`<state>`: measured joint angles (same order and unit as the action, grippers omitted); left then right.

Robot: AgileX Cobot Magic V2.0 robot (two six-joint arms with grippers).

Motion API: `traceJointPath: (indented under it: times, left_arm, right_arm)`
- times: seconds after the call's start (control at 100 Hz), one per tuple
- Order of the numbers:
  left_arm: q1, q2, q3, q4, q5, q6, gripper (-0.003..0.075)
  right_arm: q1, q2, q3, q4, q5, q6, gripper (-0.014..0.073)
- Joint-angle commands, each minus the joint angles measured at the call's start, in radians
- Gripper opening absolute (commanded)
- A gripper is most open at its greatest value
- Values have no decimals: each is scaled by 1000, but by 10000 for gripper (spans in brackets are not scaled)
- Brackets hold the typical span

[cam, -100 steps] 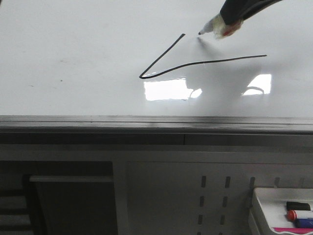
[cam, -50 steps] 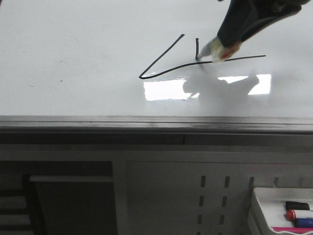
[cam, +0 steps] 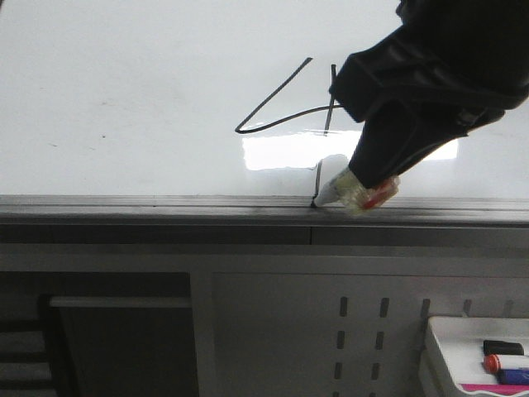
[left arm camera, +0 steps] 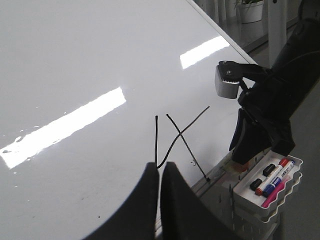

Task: Write number 4 on whiteboard

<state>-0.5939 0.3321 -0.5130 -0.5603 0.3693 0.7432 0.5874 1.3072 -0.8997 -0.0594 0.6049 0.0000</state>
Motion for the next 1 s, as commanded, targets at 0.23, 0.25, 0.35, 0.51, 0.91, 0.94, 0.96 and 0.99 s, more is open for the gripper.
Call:
traceJointPath:
  times: [0.23, 0.25, 0.35, 0.51, 0.91, 0.94, 0.96, 0.99]
  left_arm:
    - [4, 31, -28, -81, -62, -11, -3]
    - [4, 38, -30, -81, -52, -11, 14]
    - [4, 129, -53, -83, -3, -7, 200]
    - [4, 315, -127, -85, 48, 5, 433]
    - [-123, 739, -435, -117, 300, 364, 386]
    - [-137, 760, -446, -117, 300, 377, 387]
    - [-147, 775, -454, -115, 298, 387, 388]
    - [-159, 794, -463, -112, 298, 397, 389]
  right_arm:
    - [16, -154, -87, -16, -29, -14, -60]
    - [18, -164, -92, -16, -28, -15, -60]
    - [35, -225, -115, -16, -24, -51, -60]
    - [88, -262, -117, -16, 11, -230, -66]
    - [245, -249, -117, -15, 24, -411, -66]
    - [249, -249, -117, -15, 24, -420, -66]
    - [251, -249, -117, -15, 24, -425, -66]
    - [251, -249, -117, -15, 24, -432, -66]
